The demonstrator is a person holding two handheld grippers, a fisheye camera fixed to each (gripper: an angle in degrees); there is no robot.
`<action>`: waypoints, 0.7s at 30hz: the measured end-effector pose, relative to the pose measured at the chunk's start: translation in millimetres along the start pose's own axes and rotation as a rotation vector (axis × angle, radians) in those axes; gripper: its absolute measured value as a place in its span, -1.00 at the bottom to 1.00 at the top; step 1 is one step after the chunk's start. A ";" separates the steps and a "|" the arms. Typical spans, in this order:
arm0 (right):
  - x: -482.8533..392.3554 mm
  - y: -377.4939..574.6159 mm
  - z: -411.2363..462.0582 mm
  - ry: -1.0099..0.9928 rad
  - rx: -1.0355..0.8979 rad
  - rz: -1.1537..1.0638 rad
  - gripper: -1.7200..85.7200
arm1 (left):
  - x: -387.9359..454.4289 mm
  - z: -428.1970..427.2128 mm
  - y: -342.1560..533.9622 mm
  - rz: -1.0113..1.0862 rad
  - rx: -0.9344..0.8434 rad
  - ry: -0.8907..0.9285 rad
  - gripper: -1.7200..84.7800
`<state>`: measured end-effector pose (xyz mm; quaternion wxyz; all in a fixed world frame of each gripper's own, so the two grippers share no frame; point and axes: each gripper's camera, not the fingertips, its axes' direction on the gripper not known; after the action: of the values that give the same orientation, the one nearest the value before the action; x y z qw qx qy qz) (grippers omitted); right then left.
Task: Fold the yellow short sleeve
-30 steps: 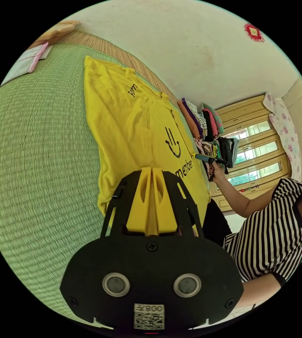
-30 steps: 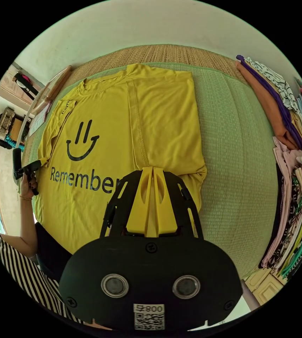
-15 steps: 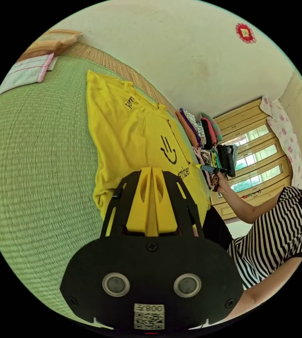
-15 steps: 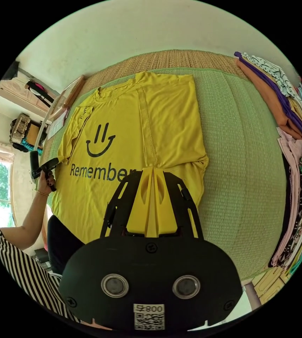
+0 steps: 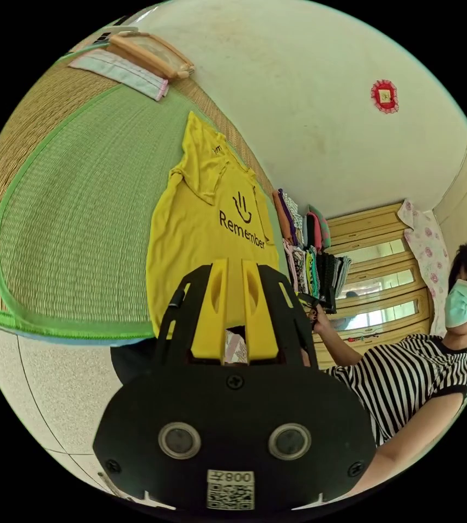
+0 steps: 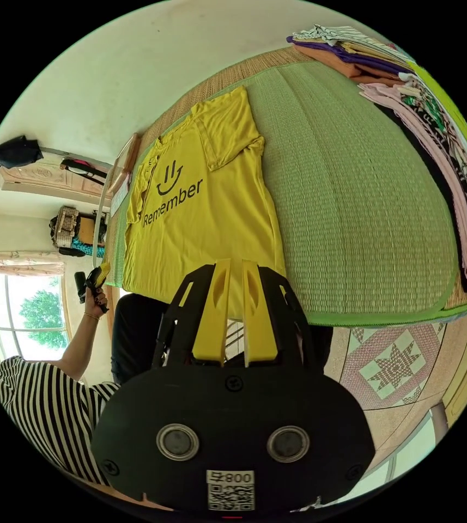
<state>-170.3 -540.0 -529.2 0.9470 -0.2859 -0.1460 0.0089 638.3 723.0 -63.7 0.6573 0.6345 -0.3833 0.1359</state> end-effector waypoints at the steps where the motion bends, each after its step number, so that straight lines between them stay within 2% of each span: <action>1: 7.7 10.7 -2.1 -0.005 -0.004 0.011 -0.84 | -0.5 -6.5 8.0 -0.019 0.007 0.003 -0.85; 6: 28.8 44.5 -9.6 -0.055 0.014 0.050 -0.81 | 10.0 -47.3 68.4 -0.107 0.063 -0.011 -0.83; 10: 14.0 43.6 -3.7 -0.084 0.018 0.007 -0.81 | 34.4 -40.1 69.3 -0.074 0.023 -0.026 -0.83; 16: -53.1 -2.4 23.7 -0.129 -0.018 -0.110 -0.81 | 88.4 20.7 2.3 0.041 -0.037 -0.064 -0.82; 21: -123.6 -59.3 55.5 -0.115 -0.090 -0.229 -0.81 | 127.8 83.2 -78.9 0.117 -0.094 -0.232 -0.79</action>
<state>-308.2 -572.1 -486.4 0.9182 -0.3084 -0.2318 -0.0894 748.7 593.2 -43.1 0.6286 0.5909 -0.4990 0.0816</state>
